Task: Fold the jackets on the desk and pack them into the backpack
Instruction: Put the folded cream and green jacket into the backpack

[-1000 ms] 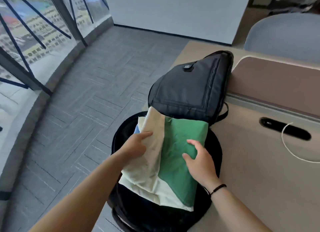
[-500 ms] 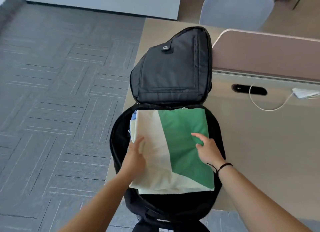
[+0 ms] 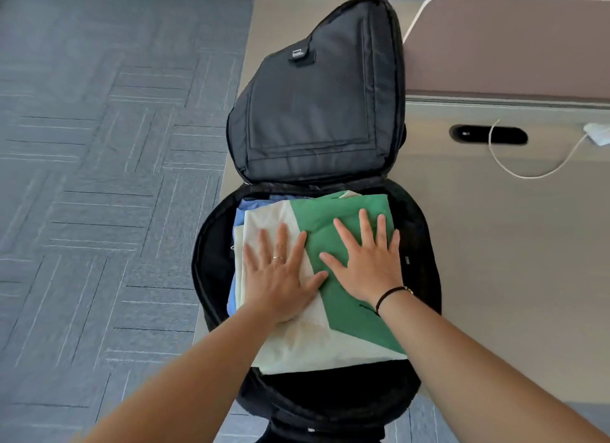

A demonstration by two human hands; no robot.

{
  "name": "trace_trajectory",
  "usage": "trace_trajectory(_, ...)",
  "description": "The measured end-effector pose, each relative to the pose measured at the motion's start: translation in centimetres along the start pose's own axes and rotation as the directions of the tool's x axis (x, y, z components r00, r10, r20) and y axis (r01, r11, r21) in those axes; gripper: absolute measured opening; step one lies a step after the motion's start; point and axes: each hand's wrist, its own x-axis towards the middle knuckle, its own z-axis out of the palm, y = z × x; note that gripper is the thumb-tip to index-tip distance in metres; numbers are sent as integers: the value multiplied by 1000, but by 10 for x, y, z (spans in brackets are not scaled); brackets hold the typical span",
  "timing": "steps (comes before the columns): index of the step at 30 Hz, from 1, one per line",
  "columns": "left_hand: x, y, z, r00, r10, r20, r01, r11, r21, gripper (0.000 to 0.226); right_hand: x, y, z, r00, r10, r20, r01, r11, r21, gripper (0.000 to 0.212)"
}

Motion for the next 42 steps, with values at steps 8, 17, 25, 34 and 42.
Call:
trace_trajectory(8, 12, 2, 20, 996, -38, -85, 41, 999, 25, 87, 12, 5, 39, 987, 11, -159, 1, 997, 78, 73)
trace_trajectory(17, 14, 5, 15, 999, -40, -30, 43, 995, 95, 84, 13, 7, 31, 995, 15, -103, -8, 997, 75, 71)
trace_trajectory(25, 3, 32, -22, 991, 48, 122, -63, 990, 129, 79, -63, 33, -5, 991, 22, 129, -52, 971, 235, 65)
trace_trajectory(34, -89, 147, -57, 782, 617, 84, -622, 766, 165, 45, -262, 52, -33, 658, 753, -11, -488, 438, 755, 25)
trace_trajectory(42, -214, 272, -37, 409, 891, 195, -908, 378, 180, 42, -436, 78, -39, 208, 978, -25, -450, 118, 885, 21)
